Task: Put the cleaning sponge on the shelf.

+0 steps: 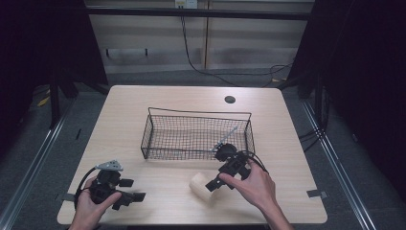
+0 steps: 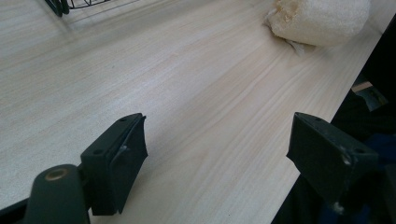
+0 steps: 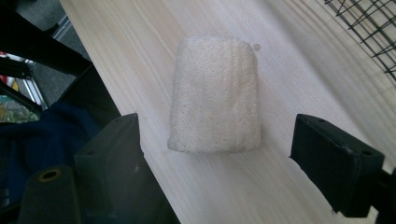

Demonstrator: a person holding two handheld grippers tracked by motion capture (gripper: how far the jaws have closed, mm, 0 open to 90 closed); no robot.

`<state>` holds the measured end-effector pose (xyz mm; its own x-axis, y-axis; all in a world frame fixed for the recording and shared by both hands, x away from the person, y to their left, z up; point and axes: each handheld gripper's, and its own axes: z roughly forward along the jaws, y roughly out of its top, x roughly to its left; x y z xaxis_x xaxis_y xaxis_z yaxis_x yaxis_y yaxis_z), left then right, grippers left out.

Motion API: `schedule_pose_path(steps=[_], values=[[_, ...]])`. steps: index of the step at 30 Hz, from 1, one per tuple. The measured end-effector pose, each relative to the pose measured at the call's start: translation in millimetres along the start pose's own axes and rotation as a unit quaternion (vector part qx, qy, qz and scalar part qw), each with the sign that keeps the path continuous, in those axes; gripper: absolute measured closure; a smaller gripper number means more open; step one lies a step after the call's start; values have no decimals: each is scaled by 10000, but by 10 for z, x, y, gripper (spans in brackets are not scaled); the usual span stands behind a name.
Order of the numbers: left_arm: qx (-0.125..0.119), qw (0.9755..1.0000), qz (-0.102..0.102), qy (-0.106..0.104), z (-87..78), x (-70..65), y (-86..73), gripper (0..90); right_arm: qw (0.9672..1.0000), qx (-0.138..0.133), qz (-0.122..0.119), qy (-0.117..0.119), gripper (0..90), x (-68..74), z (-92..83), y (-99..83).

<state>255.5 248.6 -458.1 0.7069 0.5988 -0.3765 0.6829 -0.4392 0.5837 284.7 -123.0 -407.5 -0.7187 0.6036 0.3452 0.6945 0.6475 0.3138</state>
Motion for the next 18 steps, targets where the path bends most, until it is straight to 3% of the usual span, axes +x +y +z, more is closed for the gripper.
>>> schedule_pose_path(steps=[6, 18], values=[[-3, 10000, 2, -9, -1, 0, -1, 191, 9995, 302, 42, 2, 156, 13, 114, 81], [-6, 10000, 3, -13, -3, 1, -1, 190, 9980, 621, 23, 139, 240, -18, 249, 150]])
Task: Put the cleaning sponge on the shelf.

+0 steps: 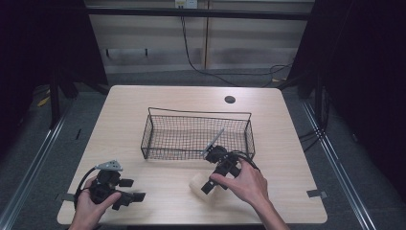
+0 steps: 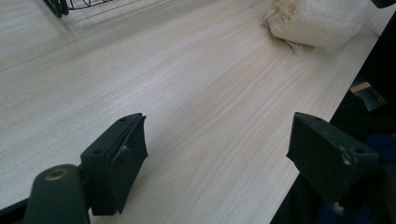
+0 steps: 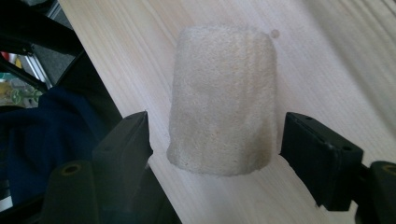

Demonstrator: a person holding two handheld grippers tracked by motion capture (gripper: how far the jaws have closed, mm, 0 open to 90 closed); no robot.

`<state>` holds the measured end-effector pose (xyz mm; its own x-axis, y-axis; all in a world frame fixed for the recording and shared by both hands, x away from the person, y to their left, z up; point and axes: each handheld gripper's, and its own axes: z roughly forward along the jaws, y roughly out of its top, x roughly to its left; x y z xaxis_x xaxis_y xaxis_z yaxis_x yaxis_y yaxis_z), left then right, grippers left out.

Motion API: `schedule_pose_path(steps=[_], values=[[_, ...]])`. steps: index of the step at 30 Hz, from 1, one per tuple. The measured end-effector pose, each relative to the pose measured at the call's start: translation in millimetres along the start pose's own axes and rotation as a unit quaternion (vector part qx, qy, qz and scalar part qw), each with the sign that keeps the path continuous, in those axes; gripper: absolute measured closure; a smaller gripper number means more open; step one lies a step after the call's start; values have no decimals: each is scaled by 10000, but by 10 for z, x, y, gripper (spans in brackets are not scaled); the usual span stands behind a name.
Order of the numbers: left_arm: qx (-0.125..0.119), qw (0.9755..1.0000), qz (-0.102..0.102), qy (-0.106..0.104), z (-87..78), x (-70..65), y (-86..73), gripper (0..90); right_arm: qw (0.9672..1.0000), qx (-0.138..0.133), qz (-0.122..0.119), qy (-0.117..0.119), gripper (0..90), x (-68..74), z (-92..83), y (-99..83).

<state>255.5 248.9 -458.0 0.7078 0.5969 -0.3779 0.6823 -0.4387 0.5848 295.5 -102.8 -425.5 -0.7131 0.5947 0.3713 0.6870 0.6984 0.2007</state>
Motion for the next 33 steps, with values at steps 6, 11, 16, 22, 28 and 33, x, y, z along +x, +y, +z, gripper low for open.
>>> schedule_pose_path(steps=[6, 11, 16, 22, 28, 33], values=[[-2, 10000, -3, -11, 0, -1, 0, 191, 9999, 120, -39, 2, 240, -35, 41, 35], [0, 10000, 1, -13, 0, -1, 0, 190, 9994, 349, -6, -24, 225, -38, 103, 69], [4, 10000, -5, -21, -4, 0, 1, 191, 9987, 512, -20, -48, 222, -34, 160, 115], [-6, 10000, -6, -23, -2, 0, 0, 190, 9982, 596, -28, -40, 222, -52, 224, 159], [-14, 10000, -27, -13, -7, 1, 0, 190, 9971, 759, -16, -73, 235, -44, 305, 180], [-15, 10000, -15, -27, -13, 5, -1, 190, 9966, 821, 3, -65, 236, -39, 338, 201]])
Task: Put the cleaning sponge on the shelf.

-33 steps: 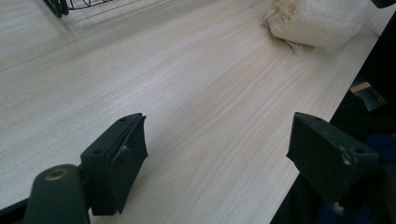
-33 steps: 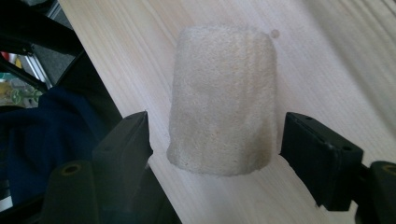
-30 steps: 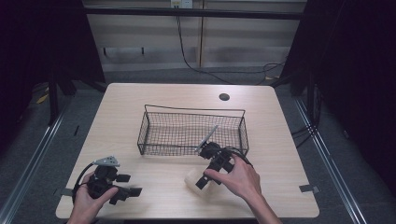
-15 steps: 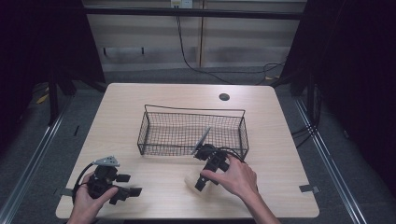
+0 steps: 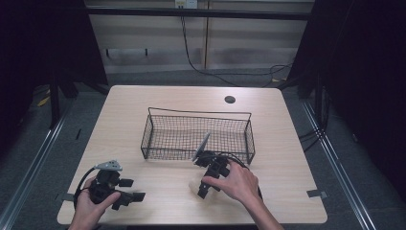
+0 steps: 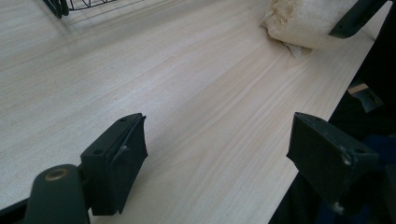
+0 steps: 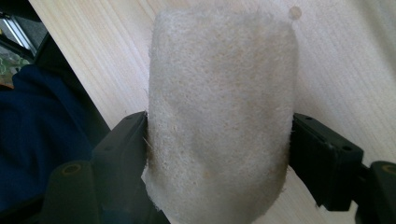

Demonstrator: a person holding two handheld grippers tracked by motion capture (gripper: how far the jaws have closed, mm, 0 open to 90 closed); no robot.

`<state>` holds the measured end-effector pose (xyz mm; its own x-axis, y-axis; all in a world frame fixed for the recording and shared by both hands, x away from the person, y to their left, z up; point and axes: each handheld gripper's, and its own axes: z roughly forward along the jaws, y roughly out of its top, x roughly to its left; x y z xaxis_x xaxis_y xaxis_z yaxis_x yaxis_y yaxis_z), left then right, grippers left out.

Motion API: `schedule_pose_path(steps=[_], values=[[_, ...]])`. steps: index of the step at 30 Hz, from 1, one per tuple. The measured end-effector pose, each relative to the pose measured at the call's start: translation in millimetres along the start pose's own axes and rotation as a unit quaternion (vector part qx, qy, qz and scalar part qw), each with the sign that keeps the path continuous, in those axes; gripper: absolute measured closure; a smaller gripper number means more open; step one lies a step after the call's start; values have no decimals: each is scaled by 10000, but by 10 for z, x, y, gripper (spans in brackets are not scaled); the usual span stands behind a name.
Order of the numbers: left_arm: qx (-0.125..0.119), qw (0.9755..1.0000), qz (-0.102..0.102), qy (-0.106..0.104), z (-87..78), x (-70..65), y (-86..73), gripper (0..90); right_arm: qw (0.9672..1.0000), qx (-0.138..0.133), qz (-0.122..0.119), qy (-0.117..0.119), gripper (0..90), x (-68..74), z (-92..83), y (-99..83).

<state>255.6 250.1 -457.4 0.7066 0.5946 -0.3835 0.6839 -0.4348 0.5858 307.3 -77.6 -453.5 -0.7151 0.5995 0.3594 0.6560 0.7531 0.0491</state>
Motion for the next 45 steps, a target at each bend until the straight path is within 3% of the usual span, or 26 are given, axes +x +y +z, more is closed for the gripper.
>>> schedule_pose_path(steps=[11, 45], values=[[4, 10000, -9, 1, 1, -1, 0, 190, 10000, 38, 11, -21, 253, 21, -1, -13], [24, 10000, -5, -24, 6, -2, 0, 186, 9999, -102, -30, 79, 254, 80, -313, -135]])
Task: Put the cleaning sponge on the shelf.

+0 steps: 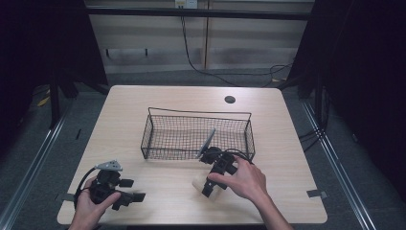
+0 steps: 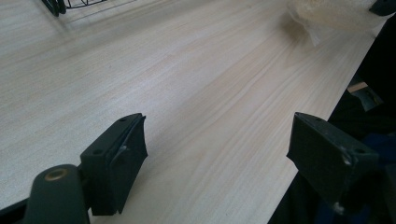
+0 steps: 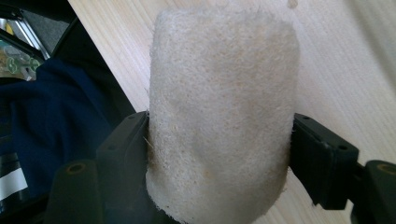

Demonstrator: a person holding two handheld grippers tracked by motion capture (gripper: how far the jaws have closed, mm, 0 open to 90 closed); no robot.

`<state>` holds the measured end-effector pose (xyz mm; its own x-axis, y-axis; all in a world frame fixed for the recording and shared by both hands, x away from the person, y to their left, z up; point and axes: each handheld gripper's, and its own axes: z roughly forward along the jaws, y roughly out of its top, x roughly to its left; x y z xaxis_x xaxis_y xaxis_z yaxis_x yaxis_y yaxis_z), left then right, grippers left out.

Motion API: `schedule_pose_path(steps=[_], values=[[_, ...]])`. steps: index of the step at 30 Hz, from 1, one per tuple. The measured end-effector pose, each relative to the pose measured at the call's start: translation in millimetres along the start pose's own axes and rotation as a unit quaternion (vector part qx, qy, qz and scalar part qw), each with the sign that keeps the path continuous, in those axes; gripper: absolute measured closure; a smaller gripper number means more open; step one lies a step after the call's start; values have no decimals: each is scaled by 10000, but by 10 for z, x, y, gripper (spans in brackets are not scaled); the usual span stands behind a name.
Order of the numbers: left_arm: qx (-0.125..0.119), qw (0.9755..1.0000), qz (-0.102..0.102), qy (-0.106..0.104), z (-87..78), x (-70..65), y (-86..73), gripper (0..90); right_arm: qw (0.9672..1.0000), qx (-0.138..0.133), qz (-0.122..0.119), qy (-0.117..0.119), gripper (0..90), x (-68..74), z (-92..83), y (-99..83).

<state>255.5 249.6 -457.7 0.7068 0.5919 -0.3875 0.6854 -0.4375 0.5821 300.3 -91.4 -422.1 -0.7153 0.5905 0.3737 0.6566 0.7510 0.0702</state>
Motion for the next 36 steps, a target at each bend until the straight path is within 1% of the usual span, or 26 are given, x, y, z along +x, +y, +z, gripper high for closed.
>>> schedule_pose_path(steps=[4, 6, 8, 13, 16, 20, 22, 28, 30, 33, 34, 36], values=[[14, 10000, -1, -6, 15, -4, -1, 186, 10000, -28, -30, 9, 254, 5, -43, -11], [16, 10000, -3, -3, 18, -8, 0, 186, 10000, 25, -31, -14, 254, 14, -49, -9], [15, 10000, 25, 3, 9, -3, 0, 187, 10000, 34, -53, 10, 254, 21, -72, -9], [11, 10000, 14, 0, 13, -3, 0, 186, 10000, 48, -25, 12, 254, 16, -123, -5], [31, 10000, 5, 4, 17, -5, 0, 186, 10000, 59, -50, -5, 254, 17, -159, -6], [19, 10000, -5, -1, 17, -9, -1, 186, 9999, 37, -66, 81, 254, 37, -218, -5], [17, 10000, -6, -6, 15, -7, -1, 186, 9999, 22, -118, 106, 254, 58, -251, -2], [28, 10000, 2, 20, 17, -3, 1, 186, 9998, 14, -142, 140, 254, 79, -303, -15], [22, 10000, 3, 14, 19, -5, 0, 186, 9997, 7, -122, 189, 254, 80, -332, -23], [32, 10000, 11, 17, 19, -5, 1, 186, 9998, -33, -147, 161, 254, 83, -386, -35], [33, 10000, 7, 17, 19, -5, 0, 186, 9997, -46, -169, 188, 254, 87, -417, -42], [31, 10000, 8, 17, 19, -5, 0, 186, 9997, -33, -178, 168, 254, 92, -428, -44]])
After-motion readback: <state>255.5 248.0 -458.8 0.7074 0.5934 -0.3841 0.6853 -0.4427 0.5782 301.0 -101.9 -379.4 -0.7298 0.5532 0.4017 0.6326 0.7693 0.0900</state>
